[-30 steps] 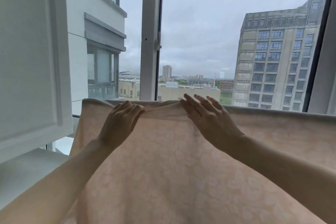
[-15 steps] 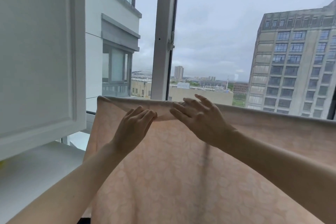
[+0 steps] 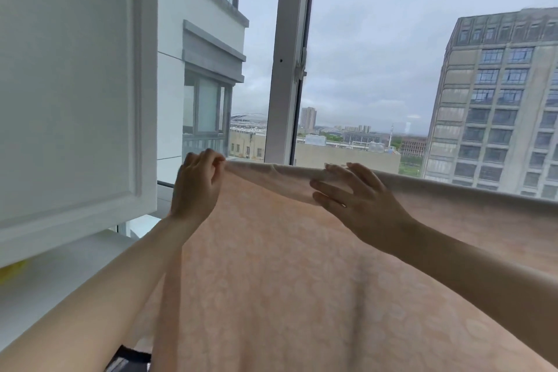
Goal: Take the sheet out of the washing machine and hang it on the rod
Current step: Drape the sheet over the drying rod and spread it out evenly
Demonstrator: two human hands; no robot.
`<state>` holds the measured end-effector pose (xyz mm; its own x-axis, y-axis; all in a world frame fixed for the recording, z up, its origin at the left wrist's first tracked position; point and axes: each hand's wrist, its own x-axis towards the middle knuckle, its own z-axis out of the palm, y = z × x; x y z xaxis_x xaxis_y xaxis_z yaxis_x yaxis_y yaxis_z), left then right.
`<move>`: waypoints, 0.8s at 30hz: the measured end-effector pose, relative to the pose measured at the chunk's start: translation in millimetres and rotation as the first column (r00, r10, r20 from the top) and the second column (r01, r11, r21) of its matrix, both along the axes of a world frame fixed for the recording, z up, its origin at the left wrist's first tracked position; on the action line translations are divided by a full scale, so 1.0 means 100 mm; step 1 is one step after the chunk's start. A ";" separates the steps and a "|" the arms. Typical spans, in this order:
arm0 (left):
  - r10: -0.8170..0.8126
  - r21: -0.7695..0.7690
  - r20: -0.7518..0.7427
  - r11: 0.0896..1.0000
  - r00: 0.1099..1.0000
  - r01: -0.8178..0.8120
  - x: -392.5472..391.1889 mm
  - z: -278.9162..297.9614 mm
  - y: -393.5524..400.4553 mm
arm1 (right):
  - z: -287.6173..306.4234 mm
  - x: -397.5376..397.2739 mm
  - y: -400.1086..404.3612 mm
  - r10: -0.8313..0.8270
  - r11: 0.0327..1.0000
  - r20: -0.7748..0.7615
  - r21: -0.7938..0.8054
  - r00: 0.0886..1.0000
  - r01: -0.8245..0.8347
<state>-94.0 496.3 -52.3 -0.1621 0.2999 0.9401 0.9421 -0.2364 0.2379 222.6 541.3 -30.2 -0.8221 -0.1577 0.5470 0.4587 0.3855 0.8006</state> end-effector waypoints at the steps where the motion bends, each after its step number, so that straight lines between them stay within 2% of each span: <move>1: 0.002 0.011 0.062 1.000 0.998 -0.002 -0.09 0.02 0.03 | -0.01 0.01 0.03 -0.011 1.000 0.006 -0.003 1.000 0.011; 4: 0.006 0.036 0.238 0.999 0.971 -0.015 -0.37 0.08 0.15 | -0.02 0.01 0.05 -0.040 0.999 0.000 -0.002 0.999 0.040; 7: -0.042 -0.052 0.415 0.996 0.909 0.070 -0.59 0.13 0.30 | -0.01 -0.08 -0.01 -0.060 0.998 -0.047 -0.010 0.997 0.060; 9: -0.090 -0.149 0.555 0.967 0.827 0.206 -0.70 0.16 0.38 | -0.01 -0.15 -0.06 -0.063 0.998 -0.097 -0.026 0.993 0.061; 11: -0.150 -0.203 0.689 0.899 0.709 0.388 -0.81 0.16 0.45 | -0.02 -0.21 -0.10 -0.071 0.997 -0.146 -0.032 0.987 0.067; 14: -0.129 -0.244 0.819 0.804 0.559 0.543 -0.91 0.13 0.45 | -0.03 -0.28 -0.09 -0.126 0.991 -0.177 0.012 0.976 0.131; 16: -0.147 -0.234 0.851 0.754 0.504 0.614 -0.95 0.12 0.42 | -0.05 -0.33 -0.09 -0.178 0.981 -0.192 0.037 0.965 0.188; 19: -0.258 -0.122 0.885 0.675 0.387 0.728 -1.03 0.12 0.33 | -0.08 -0.42 -0.11 -0.204 0.974 -0.205 0.057 0.957 0.220; 21: -0.307 -0.105 0.878 0.624 0.366 0.775 -1.11 0.10 0.29 | -0.08 -0.44 -0.14 -0.217 0.970 -0.207 0.062 0.954 0.234; 22: -0.313 -0.123 0.869 0.615 0.384 0.779 -1.14 0.09 0.27 | -0.09 -0.45 -0.15 -0.221 0.969 -0.213 0.060 0.952 0.239; 23: -0.310 -0.150 0.850 0.634 0.427 0.759 -1.17 0.09 0.26 | -0.09 -0.45 -0.16 -0.225 0.968 -0.217 0.057 0.950 0.243; 24: -0.295 -0.190 0.810 0.687 0.508 0.701 -1.18 0.10 0.26 | -0.10 -0.45 -0.18 -0.229 0.968 -0.217 0.055 0.949 0.246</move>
